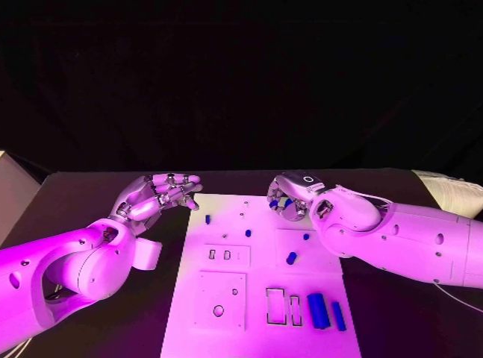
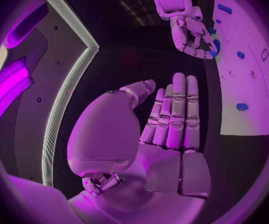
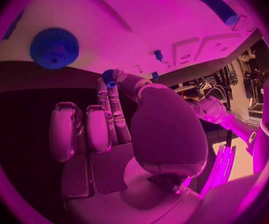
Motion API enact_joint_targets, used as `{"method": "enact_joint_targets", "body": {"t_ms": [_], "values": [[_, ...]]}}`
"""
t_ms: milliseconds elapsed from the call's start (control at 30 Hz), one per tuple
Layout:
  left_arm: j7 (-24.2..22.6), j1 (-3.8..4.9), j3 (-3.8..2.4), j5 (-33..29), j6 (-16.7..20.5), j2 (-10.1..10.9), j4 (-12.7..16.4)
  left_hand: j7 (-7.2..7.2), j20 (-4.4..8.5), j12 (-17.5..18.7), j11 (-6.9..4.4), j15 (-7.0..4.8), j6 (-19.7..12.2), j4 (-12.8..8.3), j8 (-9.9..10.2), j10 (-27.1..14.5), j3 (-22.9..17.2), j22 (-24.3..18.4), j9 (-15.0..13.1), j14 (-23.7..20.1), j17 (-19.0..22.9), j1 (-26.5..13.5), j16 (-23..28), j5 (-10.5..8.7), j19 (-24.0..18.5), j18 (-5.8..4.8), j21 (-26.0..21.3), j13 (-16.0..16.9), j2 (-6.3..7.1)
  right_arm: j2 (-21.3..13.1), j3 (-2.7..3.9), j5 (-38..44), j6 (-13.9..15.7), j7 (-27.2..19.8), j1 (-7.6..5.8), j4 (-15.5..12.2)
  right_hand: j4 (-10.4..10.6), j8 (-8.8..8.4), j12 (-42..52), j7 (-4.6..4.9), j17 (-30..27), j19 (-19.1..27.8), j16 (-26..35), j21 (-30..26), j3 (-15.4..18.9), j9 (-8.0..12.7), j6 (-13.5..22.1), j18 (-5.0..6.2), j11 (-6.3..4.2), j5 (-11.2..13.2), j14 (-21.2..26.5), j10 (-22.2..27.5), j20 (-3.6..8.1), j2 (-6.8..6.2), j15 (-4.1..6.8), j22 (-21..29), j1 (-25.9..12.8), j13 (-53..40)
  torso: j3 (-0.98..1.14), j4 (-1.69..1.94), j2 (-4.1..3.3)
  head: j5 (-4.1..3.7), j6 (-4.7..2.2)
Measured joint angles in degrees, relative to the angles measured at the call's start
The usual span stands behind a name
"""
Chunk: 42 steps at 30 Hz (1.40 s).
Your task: Assemble the parts on the task board
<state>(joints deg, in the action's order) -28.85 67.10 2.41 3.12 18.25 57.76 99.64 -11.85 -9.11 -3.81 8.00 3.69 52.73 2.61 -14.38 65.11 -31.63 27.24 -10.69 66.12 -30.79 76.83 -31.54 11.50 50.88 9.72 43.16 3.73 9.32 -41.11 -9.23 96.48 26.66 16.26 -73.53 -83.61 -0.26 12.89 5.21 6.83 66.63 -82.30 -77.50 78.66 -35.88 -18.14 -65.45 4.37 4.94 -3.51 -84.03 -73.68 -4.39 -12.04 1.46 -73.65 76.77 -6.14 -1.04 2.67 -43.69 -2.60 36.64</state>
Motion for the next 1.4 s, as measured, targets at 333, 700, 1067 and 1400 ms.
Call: {"method": "enact_joint_targets", "body": {"t_ms": [333,700,1067,1400], "values": [[0.22,0.00,0.00,-0.03,-0.20,-0.01,0.16,0.00,0.21,0.00,0.00,0.00,0.00,0.00,0.00,0.00,0.00,0.06,0.01,0.00,-0.05,0.00,0.00,0.00,-0.21,-0.01,0.23,0.00,0.00,4.41,0.10,0.33,1.64,1.33,-0.19,2.65,0.00,-0.01,-0.01,0.00,-0.26,0.00,0.00,0.00,0.01,-0.18,0.01,0.00,0.00,0.23,0.00,0.00,0.00,0.00,-0.01,0.14,0.00,0.00,-0.09,0.24,-0.23,0.22,0.25],[0.37,0.02,0.00,-0.09,-0.35,-0.08,0.35,0.00,0.20,0.00,0.00,0.00,0.00,0.00,0.00,0.00,0.00,0.06,0.01,0.00,-0.05,0.00,0.00,0.00,-0.20,-0.01,0.23,0.00,0.00,8.44,0.22,0.45,2.13,2.70,-0.31,6.07,-0.01,-0.04,-0.26,0.01,-0.43,0.01,0.00,0.00,0.02,-0.20,0.02,0.00,0.00,0.45,0.00,0.00,0.00,0.00,-0.01,0.34,0.00,0.00,-0.37,0.83,-0.60,0.12,0.29],[0.49,0.02,0.00,-0.17,-0.42,-0.12,0.33,0.00,0.20,0.00,0.00,0.01,0.00,0.00,0.00,0.00,0.00,0.13,-0.04,0.01,-0.10,0.00,-0.20,0.00,-0.20,-0.01,0.23,0.00,0.00,10.15,0.22,0.55,1.92,3.07,-0.23,7.65,-0.07,-0.06,-0.58,-0.19,-0.60,0.01,0.01,0.00,0.09,-0.48,0.23,0.01,0.00,0.17,0.00,0.00,0.00,0.01,-0.02,0.44,0.01,0.00,-0.53,1.19,-0.92,0.35,0.24],[0.71,0.03,0.00,-0.23,-0.54,-0.33,0.27,0.00,0.05,0.00,0.00,0.01,0.00,0.00,0.00,0.00,0.00,0.13,-0.04,0.01,-0.10,0.00,-0.20,0.00,-0.35,-0.02,0.23,0.00,0.00,10.87,0.20,0.66,1.54,3.12,-0.16,8.25,-0.07,-0.16,-0.92,-0.13,-0.66,0.01,0.01,0.00,0.09,-0.48,0.29,0.01,-0.01,0.18,0.00,0.00,0.00,0.07,-0.02,0.45,0.08,0.00,-0.54,1.22,-1.04,0.47,0.39]]}}
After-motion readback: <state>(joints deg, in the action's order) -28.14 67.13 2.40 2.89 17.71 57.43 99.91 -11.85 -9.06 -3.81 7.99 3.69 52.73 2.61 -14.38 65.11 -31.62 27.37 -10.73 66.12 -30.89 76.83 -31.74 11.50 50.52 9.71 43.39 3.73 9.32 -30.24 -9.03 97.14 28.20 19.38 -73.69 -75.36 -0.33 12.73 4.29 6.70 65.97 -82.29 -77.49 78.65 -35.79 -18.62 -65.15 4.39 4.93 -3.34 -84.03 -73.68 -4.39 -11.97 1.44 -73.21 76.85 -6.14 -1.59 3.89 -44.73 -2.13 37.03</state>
